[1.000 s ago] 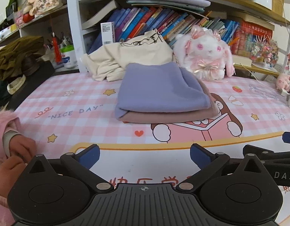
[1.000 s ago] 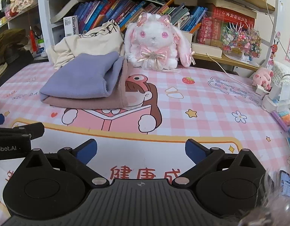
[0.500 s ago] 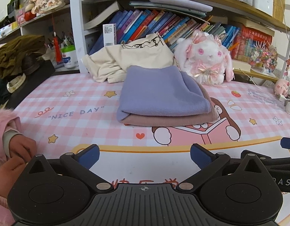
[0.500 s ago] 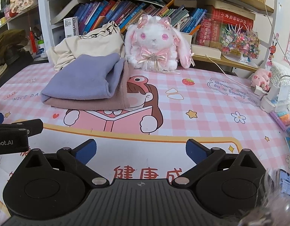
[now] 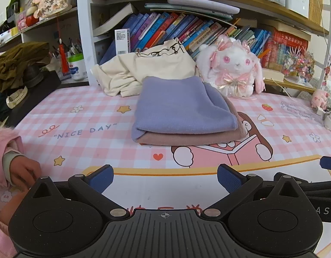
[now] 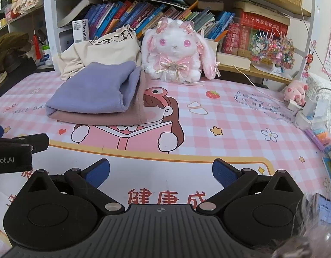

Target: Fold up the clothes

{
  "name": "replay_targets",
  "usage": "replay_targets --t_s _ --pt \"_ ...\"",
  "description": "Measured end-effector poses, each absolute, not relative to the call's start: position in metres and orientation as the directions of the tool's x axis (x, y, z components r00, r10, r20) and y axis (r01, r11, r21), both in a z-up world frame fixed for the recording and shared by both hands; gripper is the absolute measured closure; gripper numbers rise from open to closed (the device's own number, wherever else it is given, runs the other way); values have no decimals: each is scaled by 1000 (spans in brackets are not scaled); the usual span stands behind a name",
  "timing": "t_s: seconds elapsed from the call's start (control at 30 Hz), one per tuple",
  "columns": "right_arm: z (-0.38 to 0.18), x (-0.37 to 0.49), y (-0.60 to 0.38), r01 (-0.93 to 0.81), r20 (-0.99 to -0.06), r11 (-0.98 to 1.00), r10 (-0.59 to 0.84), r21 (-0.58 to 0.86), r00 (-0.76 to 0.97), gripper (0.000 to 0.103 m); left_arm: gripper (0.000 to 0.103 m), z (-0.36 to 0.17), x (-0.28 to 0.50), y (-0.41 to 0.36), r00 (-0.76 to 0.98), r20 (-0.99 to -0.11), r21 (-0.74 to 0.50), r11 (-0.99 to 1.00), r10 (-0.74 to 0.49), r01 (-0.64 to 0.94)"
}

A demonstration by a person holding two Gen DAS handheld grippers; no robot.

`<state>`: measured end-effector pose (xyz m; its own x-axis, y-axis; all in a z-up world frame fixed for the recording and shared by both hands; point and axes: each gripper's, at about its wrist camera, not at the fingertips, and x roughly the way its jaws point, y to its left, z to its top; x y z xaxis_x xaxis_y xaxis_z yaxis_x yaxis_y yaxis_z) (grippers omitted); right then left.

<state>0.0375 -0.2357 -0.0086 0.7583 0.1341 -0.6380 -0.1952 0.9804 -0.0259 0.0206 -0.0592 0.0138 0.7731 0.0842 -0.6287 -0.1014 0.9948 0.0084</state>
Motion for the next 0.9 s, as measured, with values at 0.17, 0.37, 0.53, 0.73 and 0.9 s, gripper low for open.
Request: replay_targets --t_s 0.17,0.37,0.53,0.73,0.9 --pt "-9 38 -236 -190 -641 981 130 -25 756 0 0 14 21 -58 773 -628 6 995 84 -104" --pt "-10 38 -237 -191 -641 981 132 -22 756 0 0 13 21 -59 769 -633 7 994 87 -107" --pt "-8 37 -237 -184 -628 983 133 -17 766 0 0 13 21 -59 766 -636 12 994 89 -105" --pt "-9 38 -238 -177 -633 984 130 -12 764 0 0 13 22 -59 763 -641 10 995 84 -101" --pt "-9 39 -239 -176 -630 984 132 -7 765 0 0 11 23 -59 759 -646 2 995 78 -100"
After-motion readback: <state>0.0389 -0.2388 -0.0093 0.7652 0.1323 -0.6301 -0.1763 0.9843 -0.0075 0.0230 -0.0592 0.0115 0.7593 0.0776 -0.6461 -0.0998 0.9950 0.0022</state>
